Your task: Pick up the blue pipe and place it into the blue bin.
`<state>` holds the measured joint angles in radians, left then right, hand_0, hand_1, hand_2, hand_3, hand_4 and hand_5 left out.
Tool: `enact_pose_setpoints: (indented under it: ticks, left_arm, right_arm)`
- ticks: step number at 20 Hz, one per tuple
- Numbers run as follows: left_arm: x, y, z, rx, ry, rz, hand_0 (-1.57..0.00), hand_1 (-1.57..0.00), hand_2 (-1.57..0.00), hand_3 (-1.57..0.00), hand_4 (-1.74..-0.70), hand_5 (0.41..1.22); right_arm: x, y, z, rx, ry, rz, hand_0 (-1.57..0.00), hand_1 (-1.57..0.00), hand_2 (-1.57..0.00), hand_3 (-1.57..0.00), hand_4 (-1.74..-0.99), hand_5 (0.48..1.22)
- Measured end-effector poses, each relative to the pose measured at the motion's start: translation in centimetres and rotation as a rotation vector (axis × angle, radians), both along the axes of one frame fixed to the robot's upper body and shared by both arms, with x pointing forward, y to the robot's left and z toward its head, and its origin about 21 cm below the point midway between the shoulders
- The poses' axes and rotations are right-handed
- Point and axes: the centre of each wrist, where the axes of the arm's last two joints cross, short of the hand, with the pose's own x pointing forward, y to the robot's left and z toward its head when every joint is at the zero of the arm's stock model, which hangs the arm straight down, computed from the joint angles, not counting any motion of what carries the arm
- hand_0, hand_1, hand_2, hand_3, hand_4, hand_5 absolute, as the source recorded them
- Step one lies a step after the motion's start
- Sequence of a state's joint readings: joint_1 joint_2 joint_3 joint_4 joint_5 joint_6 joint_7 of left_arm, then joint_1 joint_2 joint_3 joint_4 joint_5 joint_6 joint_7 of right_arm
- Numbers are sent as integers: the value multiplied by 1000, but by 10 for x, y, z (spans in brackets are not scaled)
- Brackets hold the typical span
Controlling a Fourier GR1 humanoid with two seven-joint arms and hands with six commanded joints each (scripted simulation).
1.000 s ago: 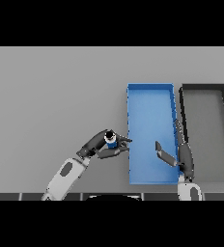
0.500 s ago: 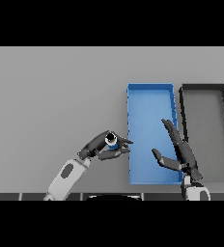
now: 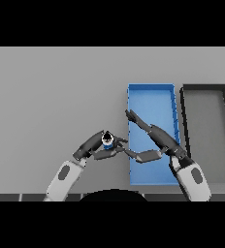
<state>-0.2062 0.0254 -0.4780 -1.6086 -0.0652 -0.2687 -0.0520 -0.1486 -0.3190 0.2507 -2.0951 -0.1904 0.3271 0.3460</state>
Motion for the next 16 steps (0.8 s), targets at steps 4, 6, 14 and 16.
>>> enact_pose_setpoints:
  ticks: [4, 6, 14, 16]
  left_arm:
    - [4, 2, 1, -9, -3, -12, -1571, -1571, -1571, -1571, -1464, 1221]
    - [4, 2, 1, -12, 16, -16, -1571, -1571, -1571, -1571, -1465, 1221]
    - [4, 1, 0, 0, 24, -24, -1571, -1571, -1571, -1571, -1465, 1221]
    - [6, 1, -4, 34, 46, -4, -1571, -1571, -1571, -1571, -1517, 1221]
  right_arm:
    - [7, 27, 18, 1, -14, 142, 1, 0, -46, 1, -1268, 555]
    - [10, 38, 25, -24, -27, 187, 1, -2, -52, 1, -1242, 551]
    - [36, 71, 35, -133, -14, 253, -69, -108, -166, -44, -1204, 497]
    - [41, 80, 35, -158, -14, 274, -323, -362, -377, -242, -1278, 485]
